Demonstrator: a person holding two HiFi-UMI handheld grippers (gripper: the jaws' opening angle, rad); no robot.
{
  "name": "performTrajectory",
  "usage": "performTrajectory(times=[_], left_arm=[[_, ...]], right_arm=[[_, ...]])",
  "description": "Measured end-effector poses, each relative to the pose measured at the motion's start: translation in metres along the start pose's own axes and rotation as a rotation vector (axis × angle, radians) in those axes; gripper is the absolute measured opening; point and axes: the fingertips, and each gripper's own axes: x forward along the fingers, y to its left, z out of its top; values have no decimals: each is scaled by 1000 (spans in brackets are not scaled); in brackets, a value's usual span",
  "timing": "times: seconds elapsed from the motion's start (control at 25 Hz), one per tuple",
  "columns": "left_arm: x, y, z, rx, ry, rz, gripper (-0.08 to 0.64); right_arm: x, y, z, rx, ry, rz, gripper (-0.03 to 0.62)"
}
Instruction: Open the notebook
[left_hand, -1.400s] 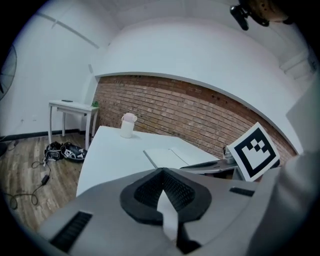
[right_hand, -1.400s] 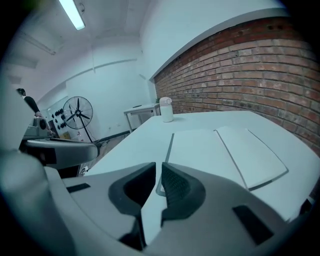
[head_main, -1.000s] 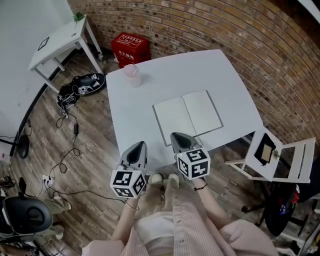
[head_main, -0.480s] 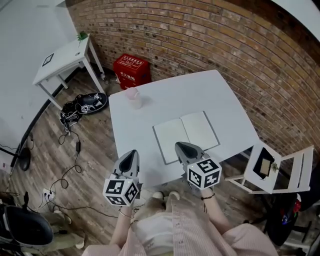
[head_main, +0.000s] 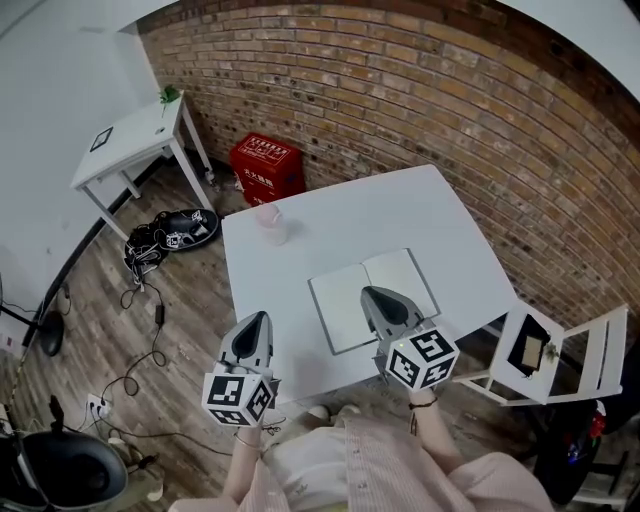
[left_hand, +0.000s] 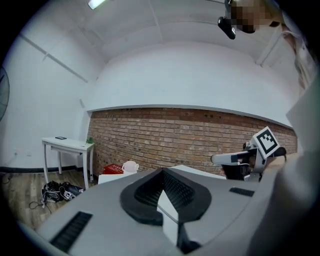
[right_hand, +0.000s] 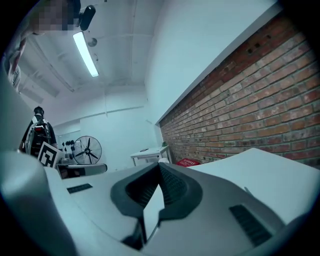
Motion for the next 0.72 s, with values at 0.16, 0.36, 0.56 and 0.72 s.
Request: performTrajectory(times=[0.16,0.36,0.56,0.72], left_arm=[[1,5,12,18,-33,18,-8],[0,9,19,45,-59,41,-8],[-1,17,22,57,-70,62,-8],[-2,19,23,65,-65,67,-8]], right_arm=[[-2,-7,15,-6,-42,-10,3],[-5,-17,20,10,-63,-27,3],[-12,-26,25,-1,-88,-69,3],[-17,-30,28,-15,-98,-90,3]])
